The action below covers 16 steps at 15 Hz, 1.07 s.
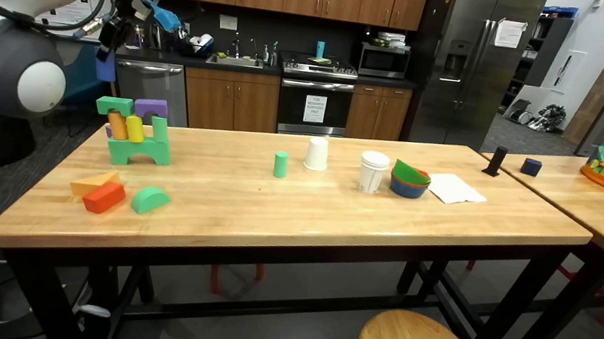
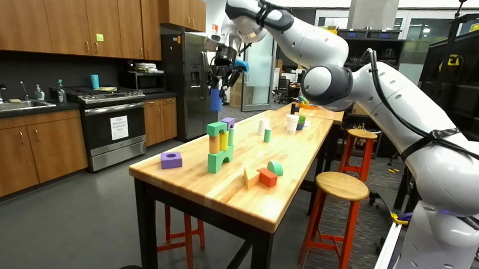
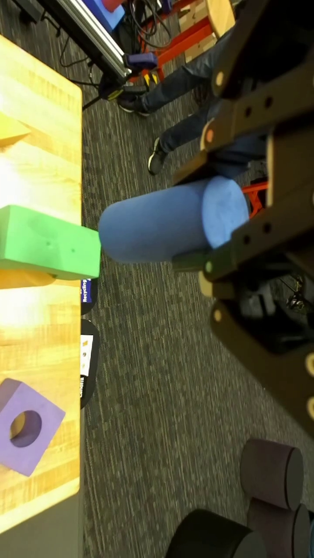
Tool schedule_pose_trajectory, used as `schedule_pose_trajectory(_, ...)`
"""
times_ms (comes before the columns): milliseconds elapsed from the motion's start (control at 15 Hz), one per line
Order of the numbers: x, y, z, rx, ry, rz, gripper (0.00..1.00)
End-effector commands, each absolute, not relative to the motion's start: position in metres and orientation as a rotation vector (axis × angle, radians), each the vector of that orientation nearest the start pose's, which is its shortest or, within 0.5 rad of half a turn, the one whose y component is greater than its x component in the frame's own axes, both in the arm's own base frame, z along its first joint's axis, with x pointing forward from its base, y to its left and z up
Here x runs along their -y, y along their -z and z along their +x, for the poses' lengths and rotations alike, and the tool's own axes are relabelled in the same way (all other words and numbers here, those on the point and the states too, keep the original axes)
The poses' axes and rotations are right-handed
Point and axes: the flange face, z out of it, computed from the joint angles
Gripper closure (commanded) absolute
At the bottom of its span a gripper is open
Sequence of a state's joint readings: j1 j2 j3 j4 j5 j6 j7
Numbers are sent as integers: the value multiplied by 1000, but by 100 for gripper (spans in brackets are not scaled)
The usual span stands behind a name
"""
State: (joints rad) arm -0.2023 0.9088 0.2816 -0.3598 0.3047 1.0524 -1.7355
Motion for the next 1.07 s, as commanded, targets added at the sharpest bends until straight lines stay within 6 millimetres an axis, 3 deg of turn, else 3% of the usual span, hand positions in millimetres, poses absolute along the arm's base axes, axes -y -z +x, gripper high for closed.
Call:
schedule_pose_trajectory(0,28,-543,703,-2853,-504,2178,84)
schedule_pose_trajectory(400,28,-527,707,-2850,-461,2229,84)
schedule_pose_trajectory(1000,34,-530,705,-2836,-448,2239,84)
